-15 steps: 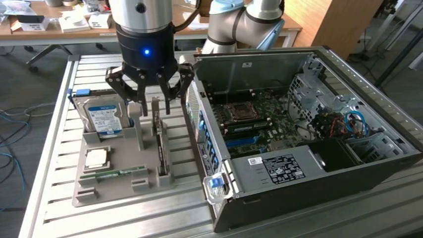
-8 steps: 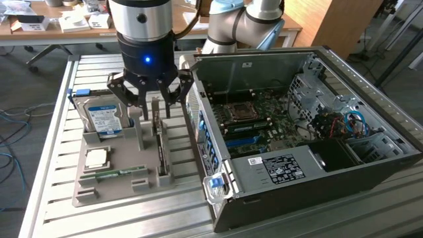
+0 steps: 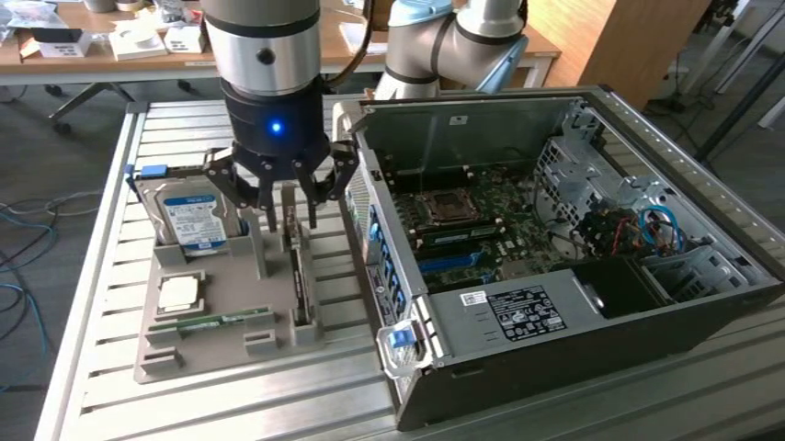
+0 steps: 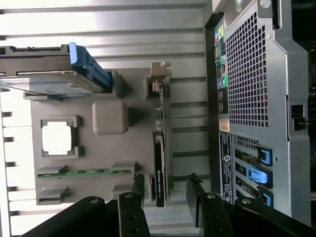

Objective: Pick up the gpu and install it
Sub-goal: 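Pick up the gpu and move the gpu toward the slot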

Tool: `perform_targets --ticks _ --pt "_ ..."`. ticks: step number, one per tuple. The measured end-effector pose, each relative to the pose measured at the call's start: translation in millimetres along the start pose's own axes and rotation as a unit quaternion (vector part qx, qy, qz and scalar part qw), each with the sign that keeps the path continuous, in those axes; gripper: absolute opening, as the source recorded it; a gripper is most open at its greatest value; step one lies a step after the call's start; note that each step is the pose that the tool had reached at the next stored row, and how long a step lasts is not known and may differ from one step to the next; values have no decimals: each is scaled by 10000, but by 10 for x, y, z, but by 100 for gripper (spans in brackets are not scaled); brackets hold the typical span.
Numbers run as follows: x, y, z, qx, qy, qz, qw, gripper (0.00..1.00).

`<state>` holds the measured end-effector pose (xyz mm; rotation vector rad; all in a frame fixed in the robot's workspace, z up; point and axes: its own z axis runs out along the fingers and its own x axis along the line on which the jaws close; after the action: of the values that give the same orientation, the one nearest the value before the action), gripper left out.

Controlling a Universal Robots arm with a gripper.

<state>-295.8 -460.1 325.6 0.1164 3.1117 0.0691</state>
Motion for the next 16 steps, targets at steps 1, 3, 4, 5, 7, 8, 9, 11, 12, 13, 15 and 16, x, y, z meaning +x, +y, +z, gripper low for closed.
perform_targets --ticks 1,3,4,5,7,8,9,11,12,13,15,16 --pt "1 -1 19 0 -1 1 10000 47" --pt "1 -2 54 0 -2 0 10000 47" --pt "2 -3 71 0 -2 0 10000 47" --pt "2 -4 88 0 -2 0 10000 47" --pt "3 -5 123 0 -3 0 10000 47" --pt "4 -6 141 0 -4 0 10000 47" --pt "4 -7 160 -1 -5 0 10000 47" --pt "5 -9 195 0 -5 0 10000 47" --pt "6 -9 213 -1 -6 0 10000 47" --pt "6 -10 231 0 -6 0 10000 47" --pt "7 -12 269 -1 -6 0 10000 47" --pt "7 -13 287 -1 -7 0 10000 47"
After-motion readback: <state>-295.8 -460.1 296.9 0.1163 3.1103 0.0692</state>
